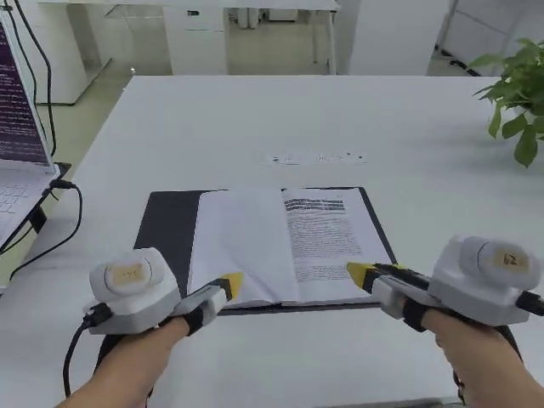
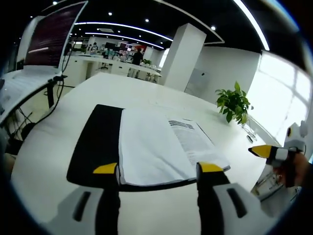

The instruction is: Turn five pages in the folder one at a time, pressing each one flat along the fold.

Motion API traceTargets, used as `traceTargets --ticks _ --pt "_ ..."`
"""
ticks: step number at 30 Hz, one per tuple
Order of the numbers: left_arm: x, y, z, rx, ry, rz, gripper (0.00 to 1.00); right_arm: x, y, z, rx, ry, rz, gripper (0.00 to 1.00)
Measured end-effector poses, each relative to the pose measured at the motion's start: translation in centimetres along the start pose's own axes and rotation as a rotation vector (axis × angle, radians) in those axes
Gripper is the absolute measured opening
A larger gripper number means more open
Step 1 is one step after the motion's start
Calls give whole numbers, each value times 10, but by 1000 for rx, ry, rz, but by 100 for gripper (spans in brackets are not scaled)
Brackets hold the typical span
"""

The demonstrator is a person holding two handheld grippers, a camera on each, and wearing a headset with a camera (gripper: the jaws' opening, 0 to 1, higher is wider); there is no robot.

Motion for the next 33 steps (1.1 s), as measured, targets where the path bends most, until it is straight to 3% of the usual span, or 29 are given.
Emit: traceTargets --ticks 7,11,17,25,33 --pt "-28 9 -7 70 37 38 76 -12 6 21 -59 -36 14 55" --pt "-42 12 -5 97 50 46 97 -15 7 29 -93 -51 18 69" --pt "-55 25 3 273 60 69 99 -18 14 35 -173 -61 72 99" --pt "-75 32 -3 316 83 81 99 -20 18 33 -276 -29 92 100" --pt "-82 41 -11 316 95 102 99 -16 23 32 -272 -25 94 100"
Point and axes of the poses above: the centre of the closed fingertips' face, and the gripper's own axes: x roughly forward along the fingers, z roughly to its right, y roughly out of its top, the point moved 2 cm from there along -x, roughly backward along the fingers, and after that the axes turned 1 degree about -z, right-handed, at the moved point
